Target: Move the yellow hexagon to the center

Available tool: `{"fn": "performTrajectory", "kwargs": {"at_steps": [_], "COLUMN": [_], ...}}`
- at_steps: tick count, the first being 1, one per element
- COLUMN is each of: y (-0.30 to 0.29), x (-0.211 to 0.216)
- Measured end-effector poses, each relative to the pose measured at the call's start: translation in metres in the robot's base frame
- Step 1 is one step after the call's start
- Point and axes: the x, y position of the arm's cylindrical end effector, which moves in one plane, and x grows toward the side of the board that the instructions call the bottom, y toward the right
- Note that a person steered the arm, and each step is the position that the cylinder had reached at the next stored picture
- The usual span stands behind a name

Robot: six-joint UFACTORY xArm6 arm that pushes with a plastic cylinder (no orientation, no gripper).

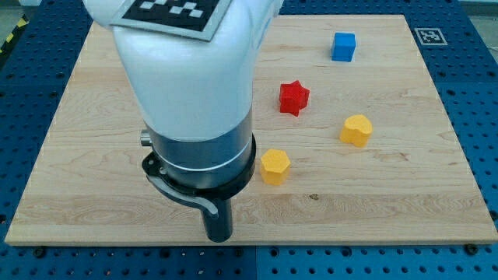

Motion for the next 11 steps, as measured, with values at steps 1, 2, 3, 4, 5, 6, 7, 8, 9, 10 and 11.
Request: {"fn": "performTrajectory", "kwargs": {"at_steps": [1,2,3,4,5,6,7,8,9,10,11], "y": [0.0,0.001,0.019,0.036,0.042,0.083,0.097,0.097,0.088,0.08,0.079], "x": [0.0,0.0,-0.026,-0.04,-0.04,-0.048,-0.051,-0.051,-0.068,-0.08,-0.081]}}
